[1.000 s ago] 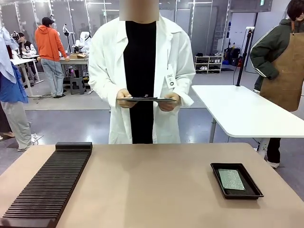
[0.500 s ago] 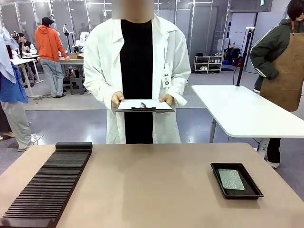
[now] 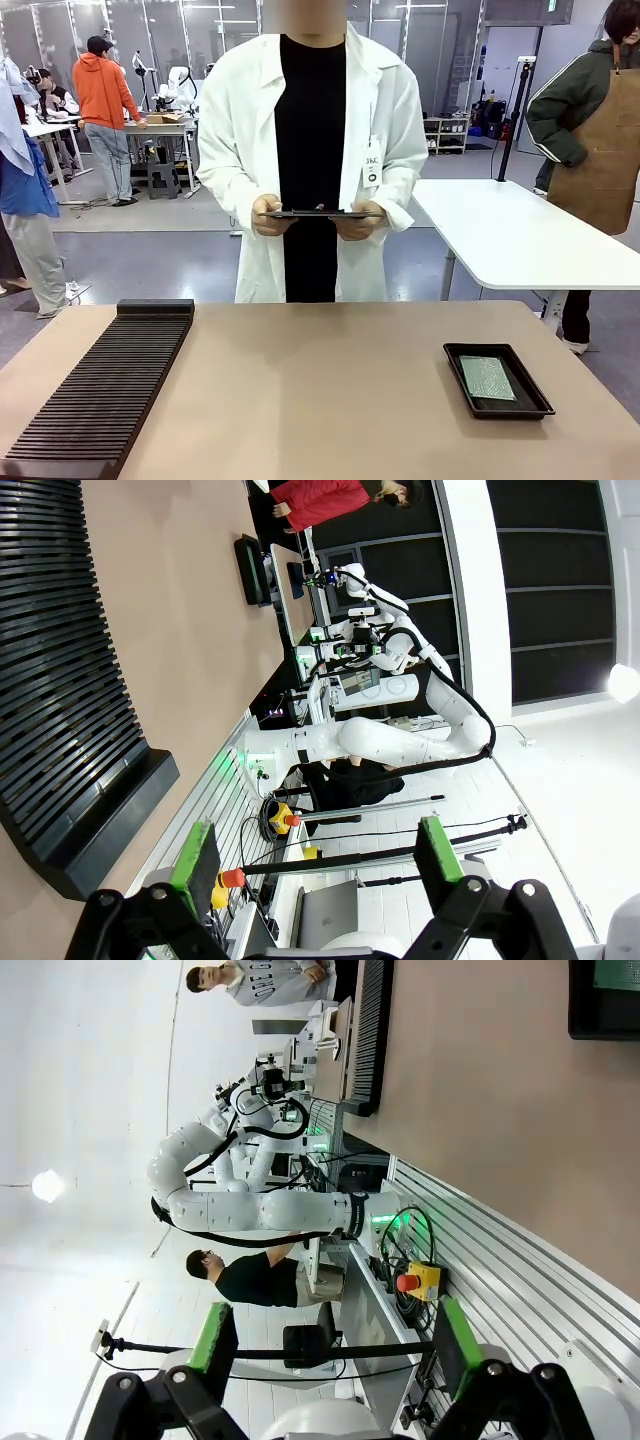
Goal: Inspect the PCB.
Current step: Place the Blank PCB in the ESD tray.
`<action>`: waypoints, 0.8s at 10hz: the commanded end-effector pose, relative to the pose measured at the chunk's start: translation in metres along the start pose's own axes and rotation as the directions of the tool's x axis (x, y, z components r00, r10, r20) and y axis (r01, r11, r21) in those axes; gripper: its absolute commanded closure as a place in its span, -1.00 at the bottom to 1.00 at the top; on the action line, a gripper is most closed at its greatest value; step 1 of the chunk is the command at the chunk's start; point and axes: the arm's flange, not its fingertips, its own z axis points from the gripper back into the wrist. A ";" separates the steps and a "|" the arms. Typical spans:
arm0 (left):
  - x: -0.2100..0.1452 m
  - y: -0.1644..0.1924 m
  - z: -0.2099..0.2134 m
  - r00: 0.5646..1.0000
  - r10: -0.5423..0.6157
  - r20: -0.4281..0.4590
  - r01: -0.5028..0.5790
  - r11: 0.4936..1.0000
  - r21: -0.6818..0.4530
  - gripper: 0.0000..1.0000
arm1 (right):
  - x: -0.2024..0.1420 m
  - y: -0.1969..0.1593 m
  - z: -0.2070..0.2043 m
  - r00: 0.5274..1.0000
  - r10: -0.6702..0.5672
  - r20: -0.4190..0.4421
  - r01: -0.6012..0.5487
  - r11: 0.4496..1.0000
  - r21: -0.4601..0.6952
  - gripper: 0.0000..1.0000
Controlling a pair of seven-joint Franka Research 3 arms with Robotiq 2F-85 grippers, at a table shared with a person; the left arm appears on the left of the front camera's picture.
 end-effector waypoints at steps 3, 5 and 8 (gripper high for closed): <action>-0.001 -0.003 0.000 1.000 0.005 -0.004 -0.005 1.000 0.012 -1.00 | -0.002 0.002 0.001 1.000 -0.008 -0.008 0.008 1.000 -0.010 -1.00; -0.001 -0.003 0.000 1.000 0.005 -0.004 -0.005 1.000 0.012 -1.00 | -0.002 0.002 0.001 1.000 -0.008 -0.008 0.008 1.000 -0.010 -1.00; -0.001 -0.003 0.000 1.000 0.005 -0.004 -0.005 1.000 0.012 -1.00 | -0.002 0.002 0.001 1.000 -0.008 -0.008 0.008 1.000 -0.010 -1.00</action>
